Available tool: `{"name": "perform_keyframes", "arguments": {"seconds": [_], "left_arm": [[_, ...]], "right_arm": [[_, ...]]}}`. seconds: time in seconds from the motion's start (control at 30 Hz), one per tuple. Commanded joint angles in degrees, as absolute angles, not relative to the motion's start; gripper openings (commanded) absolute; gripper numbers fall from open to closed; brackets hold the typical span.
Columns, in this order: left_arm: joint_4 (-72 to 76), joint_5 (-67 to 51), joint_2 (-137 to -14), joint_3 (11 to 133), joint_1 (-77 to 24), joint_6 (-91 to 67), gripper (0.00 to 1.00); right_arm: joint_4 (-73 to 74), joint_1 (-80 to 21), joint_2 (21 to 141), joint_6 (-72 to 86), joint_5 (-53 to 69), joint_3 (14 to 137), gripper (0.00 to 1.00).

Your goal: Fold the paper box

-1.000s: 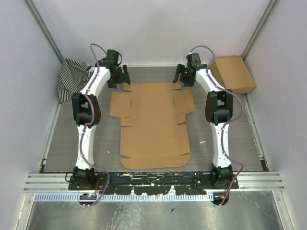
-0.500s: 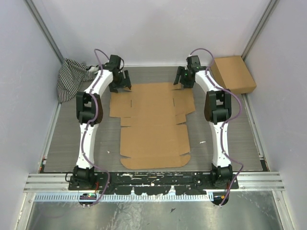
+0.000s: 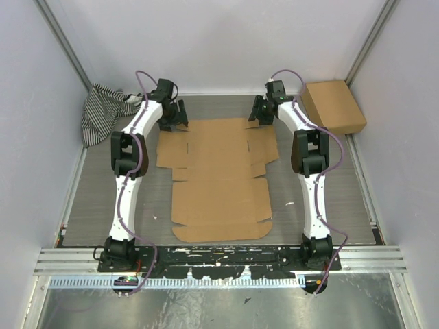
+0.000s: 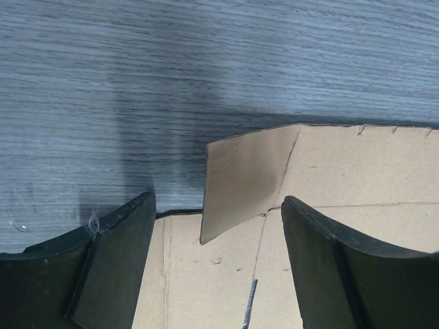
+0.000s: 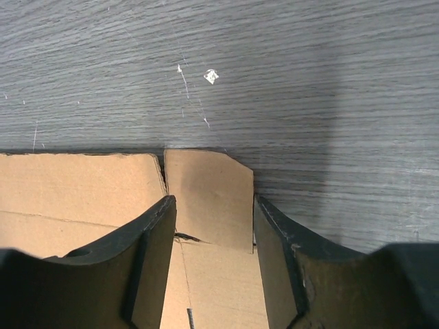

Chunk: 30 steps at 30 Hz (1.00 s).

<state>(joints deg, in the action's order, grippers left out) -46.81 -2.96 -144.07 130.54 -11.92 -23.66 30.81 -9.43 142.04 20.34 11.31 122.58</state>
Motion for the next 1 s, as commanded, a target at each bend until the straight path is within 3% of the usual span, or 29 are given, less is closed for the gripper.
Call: {"name": "perform_keyframes", "arguments": {"seconds": [0.0,0.97], "left_arm": [[-45.48,-4.46,-145.03,132.33,-11.60,-23.86,0.79],[-44.73,-9.32,-141.58,135.43,-14.14,-24.63,0.72]], "right_arm": [[28.38,-9.90,141.58,20.88,12.56,125.48,0.53],[26.44,-14.13,133.24,19.12,11.93,123.60,0.53]]}}
